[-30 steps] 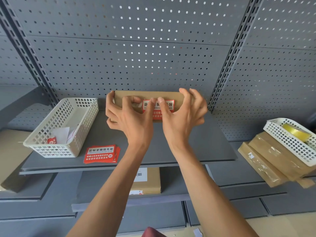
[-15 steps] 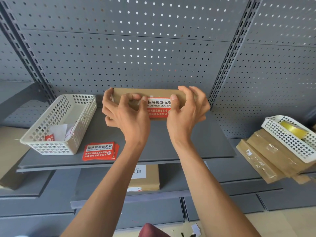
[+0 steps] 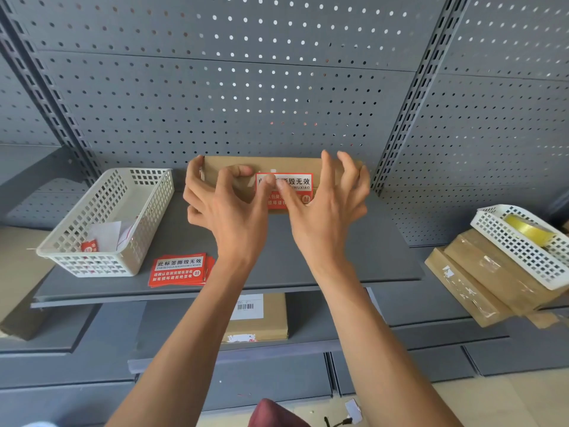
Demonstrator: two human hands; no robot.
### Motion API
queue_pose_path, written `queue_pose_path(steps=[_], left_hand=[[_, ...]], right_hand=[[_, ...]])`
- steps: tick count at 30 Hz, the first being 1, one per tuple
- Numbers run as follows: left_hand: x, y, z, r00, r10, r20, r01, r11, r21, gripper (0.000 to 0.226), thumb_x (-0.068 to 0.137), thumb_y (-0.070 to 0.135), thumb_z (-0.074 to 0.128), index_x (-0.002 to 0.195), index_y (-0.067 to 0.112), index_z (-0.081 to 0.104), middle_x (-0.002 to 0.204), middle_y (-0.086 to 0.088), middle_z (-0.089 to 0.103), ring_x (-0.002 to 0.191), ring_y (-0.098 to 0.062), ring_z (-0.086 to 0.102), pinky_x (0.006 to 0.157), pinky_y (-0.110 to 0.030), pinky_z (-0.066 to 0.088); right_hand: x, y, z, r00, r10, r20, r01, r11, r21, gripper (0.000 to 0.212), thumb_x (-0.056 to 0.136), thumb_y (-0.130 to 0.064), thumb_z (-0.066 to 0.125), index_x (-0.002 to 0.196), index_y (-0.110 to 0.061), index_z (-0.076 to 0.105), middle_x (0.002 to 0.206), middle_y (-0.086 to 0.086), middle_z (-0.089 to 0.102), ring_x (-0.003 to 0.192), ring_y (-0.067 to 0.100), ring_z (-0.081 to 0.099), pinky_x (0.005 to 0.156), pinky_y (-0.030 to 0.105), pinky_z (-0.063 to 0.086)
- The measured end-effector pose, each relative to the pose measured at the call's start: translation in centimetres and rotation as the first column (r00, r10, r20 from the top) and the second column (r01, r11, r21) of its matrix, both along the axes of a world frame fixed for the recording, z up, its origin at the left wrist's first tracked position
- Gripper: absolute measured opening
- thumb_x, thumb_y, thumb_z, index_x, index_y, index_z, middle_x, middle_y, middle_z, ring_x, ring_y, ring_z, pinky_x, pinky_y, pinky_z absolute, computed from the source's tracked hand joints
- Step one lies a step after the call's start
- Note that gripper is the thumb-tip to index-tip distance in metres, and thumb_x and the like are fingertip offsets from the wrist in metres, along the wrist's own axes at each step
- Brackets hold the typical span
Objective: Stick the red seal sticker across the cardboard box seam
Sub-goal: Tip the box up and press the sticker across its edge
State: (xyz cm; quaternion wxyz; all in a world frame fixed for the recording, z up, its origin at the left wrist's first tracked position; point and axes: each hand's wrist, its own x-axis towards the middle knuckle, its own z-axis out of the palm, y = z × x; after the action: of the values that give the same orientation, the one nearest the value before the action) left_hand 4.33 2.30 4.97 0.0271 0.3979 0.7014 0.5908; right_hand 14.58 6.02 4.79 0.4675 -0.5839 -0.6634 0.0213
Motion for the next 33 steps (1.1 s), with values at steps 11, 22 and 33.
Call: queue_pose_path(steps=[11, 22, 33], left_hand=[[-1.2, -0.4, -0.6, 0.995, -0.069, -0.072, 0.068, 0.997, -0.020, 0.020, 0.082, 0.043, 0.075, 0.101, 0.038, 0.068, 0.154, -0.002, 0.026, 0.143, -0.026, 0.022, 0.108, -0.047, 0.022], [-1.7, -0.7, -0.9, 0.990, -0.086, -0.107, 0.085, 0.996, -0.014, 0.014, 0.093, 0.036, 0.065, 0.106, 0.038, 0.069, 0.153, -0.004, 0.027, 0.142, -0.023, 0.022, 0.108, -0.051, 0.026], [-0.7, -0.4, -0.7, 0.990, -0.070, -0.126, 0.067, 0.997, -0.024, 0.046, 0.065, 0.061, 0.083, 0.104, 0.041, 0.068, 0.154, -0.001, 0.026, 0.143, -0.023, 0.024, 0.109, -0.054, 0.028]], right_hand=[[1.2, 0.7, 0.0, 0.997, 0.041, -0.060, -0.043, 0.999, -0.027, 0.068, 0.081, -0.056, 0.071, 0.141, -0.032, 0.052, 0.152, -0.006, 0.036, 0.140, 0.028, 0.025, 0.092, 0.052, 0.036], [3.0, 1.3, 0.5, 0.991, 0.117, -0.065, -0.118, 0.993, -0.012, 0.048, 0.092, -0.026, 0.068, 0.137, -0.036, 0.057, 0.148, -0.013, 0.043, 0.134, 0.027, 0.031, 0.088, 0.041, 0.033], [2.9, 0.5, 0.2, 0.983, 0.166, 0.083, -0.161, 0.985, -0.066, 0.073, 0.089, -0.061, 0.059, 0.152, -0.029, 0.037, 0.167, -0.005, 0.021, 0.153, 0.038, 0.007, 0.102, 0.060, 0.031]])
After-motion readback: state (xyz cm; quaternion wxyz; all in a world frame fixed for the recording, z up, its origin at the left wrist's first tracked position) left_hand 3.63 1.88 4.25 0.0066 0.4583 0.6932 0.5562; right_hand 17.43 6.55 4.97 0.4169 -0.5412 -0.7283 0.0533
